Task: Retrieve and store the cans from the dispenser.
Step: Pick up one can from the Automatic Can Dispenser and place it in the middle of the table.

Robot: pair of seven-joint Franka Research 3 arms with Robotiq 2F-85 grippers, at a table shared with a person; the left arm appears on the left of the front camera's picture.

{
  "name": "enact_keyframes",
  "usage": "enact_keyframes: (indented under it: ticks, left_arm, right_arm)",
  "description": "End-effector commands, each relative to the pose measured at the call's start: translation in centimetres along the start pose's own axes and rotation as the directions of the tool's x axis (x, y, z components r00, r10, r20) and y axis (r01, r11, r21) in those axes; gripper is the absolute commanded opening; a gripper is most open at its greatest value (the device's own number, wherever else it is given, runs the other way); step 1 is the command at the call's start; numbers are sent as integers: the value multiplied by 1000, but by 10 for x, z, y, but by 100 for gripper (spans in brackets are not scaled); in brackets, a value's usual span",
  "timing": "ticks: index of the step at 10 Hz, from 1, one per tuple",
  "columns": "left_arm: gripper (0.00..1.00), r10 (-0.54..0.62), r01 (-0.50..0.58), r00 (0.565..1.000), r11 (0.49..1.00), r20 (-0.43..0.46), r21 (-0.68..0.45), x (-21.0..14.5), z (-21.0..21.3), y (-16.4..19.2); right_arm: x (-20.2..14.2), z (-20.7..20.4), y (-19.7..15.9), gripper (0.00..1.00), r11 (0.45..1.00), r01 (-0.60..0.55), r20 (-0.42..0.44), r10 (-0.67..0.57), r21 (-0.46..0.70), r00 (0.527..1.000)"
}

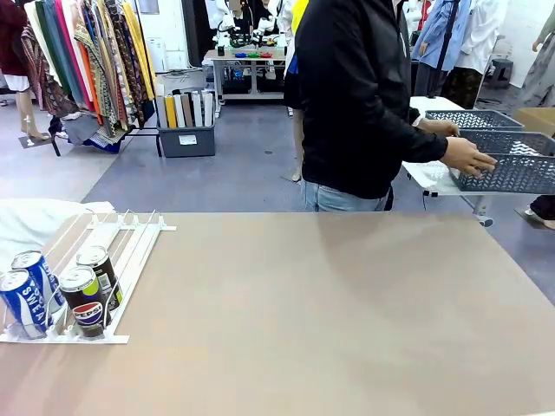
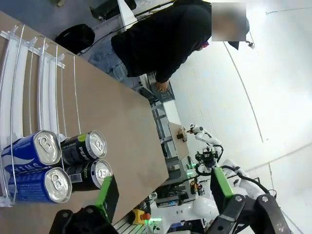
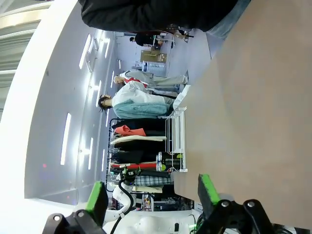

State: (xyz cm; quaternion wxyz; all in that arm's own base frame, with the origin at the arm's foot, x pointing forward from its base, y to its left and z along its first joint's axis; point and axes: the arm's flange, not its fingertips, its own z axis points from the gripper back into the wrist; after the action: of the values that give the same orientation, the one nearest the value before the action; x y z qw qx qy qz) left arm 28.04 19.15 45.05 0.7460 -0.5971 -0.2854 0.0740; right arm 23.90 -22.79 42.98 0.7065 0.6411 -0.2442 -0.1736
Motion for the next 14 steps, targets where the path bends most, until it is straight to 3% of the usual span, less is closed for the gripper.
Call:
enact_keyframes:
  ticks: [1, 3, 4, 5, 7, 8, 9, 11, 12, 13, 14]
  left_arm:
    - [100, 3, -3, 1000, 1000, 6, -17, 1, 1, -3]
    - [100, 1, -1, 1000, 1000, 2, -1, 0, 1, 0]
    - [100, -31, 32, 999, 998, -31, 49, -4, 4, -19]
    - [100, -89, 98, 992, 991, -90, 95, -11, -5, -42]
    - [100, -165, 251, 933, 935, -320, 249, -19, -48, -91]
    - [100, -129, 347, 874, 840, -468, 417, -20, -79, -103]
    - [100, -77, 413, 843, 727, -533, 548, -23, -115, -109]
    - [100, -32, 547, 761, 570, -648, 614, -41, -173, -117]
    - [100, -41, 585, 749, 508, -661, 632, -51, -196, -117]
    - [100, -35, 565, 795, 406, -606, 718, -56, -216, -113]
    - [100, 4, 560, 806, 319, -592, 764, -62, -230, -109]
  right_arm:
    - [-4, 5, 1, 100, 1000, -25, -15, 25, -6, 1000]
    - [-4, 5, 1, 100, 1000, -25, -15, 25, -6, 1000]
    - [-4, 5, 1, 100, 1000, -25, -15, 25, -6, 1000]
    - [-4, 5, 1, 100, 1000, -25, -15, 25, -6, 1000]
    - [-4, 5, 1, 100, 1000, -25, -15, 25, -6, 1000]
    - [-4, 5, 1, 100, 1000, -25, -15, 25, -6, 1000]
    - [-4, 5, 1, 100, 1000, -25, -15, 25, -6, 1000]
    - [-4, 5, 1, 100, 1000, -25, -15, 25, -6, 1000]
    - [-4, 5, 1, 100, 1000, -25, -15, 25, -6, 1000]
    - [-4, 5, 1, 100, 1000, -25, -15, 25, -6, 1000]
    - [-4, 5, 1, 100, 1000, -25, -15, 25, -6, 1000]
